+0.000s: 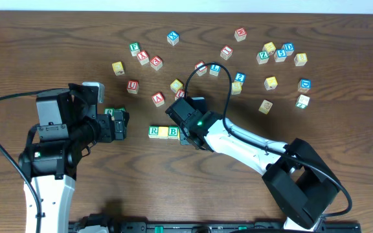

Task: Spell out ROBOT

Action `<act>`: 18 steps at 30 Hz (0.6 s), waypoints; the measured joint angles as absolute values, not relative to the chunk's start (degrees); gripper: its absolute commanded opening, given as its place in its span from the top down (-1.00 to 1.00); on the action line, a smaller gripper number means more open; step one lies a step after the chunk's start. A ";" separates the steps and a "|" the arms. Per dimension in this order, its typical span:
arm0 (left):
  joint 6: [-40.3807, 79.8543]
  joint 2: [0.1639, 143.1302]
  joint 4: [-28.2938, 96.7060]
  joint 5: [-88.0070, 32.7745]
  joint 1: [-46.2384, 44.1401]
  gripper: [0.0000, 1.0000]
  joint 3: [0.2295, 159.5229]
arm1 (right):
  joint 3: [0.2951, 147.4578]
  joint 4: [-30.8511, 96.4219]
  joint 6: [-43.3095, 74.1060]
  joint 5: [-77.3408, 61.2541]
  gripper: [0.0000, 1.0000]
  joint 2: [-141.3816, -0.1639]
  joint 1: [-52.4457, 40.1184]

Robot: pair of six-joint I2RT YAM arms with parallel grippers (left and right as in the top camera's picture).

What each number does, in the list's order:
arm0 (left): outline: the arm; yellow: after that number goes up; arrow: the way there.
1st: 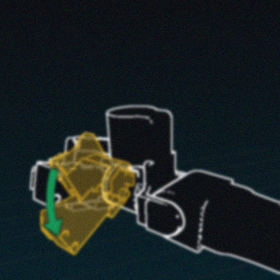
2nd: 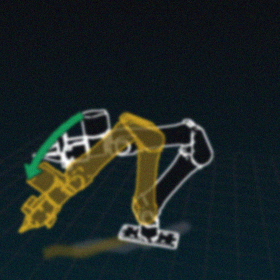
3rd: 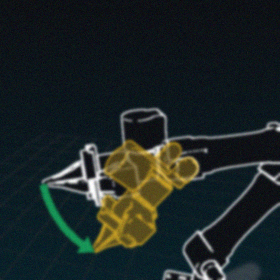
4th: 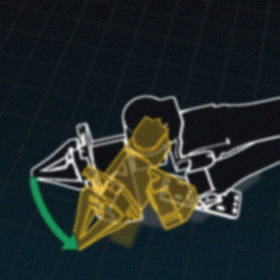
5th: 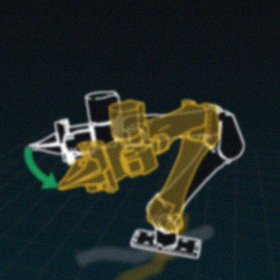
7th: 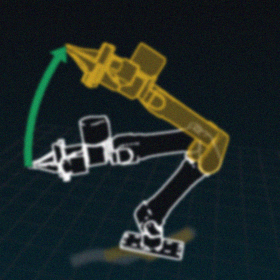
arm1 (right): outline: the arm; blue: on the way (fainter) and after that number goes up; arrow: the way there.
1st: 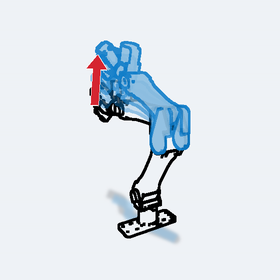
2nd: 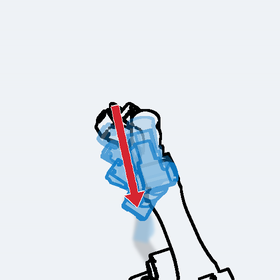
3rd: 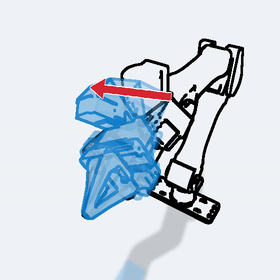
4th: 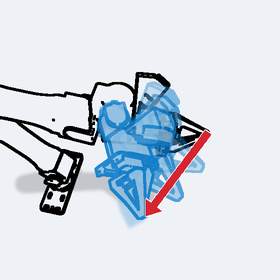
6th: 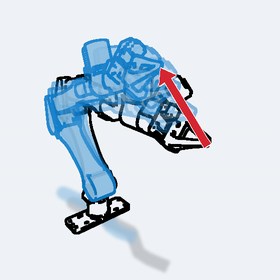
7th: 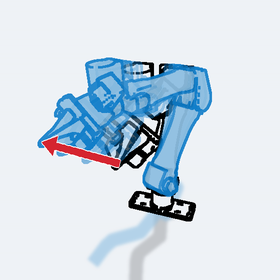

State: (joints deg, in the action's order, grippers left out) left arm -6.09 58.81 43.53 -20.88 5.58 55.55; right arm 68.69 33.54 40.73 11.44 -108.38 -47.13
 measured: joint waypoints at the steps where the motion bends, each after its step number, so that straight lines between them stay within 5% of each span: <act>1: -6.09 58.81 43.55 -20.88 5.58 -0.95 55.55 | 68.69 33.54 40.73 11.44 0.88 -108.38 -47.13; 18: -6.09 58.81 43.55 -20.88 5.58 -0.95 55.55 | 68.69 34.70 40.97 12.27 0.86 -108.38 -47.13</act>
State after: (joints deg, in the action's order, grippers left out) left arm -6.09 58.81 43.55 -20.88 5.58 55.55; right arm 68.69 34.70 40.97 12.27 -108.38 -47.13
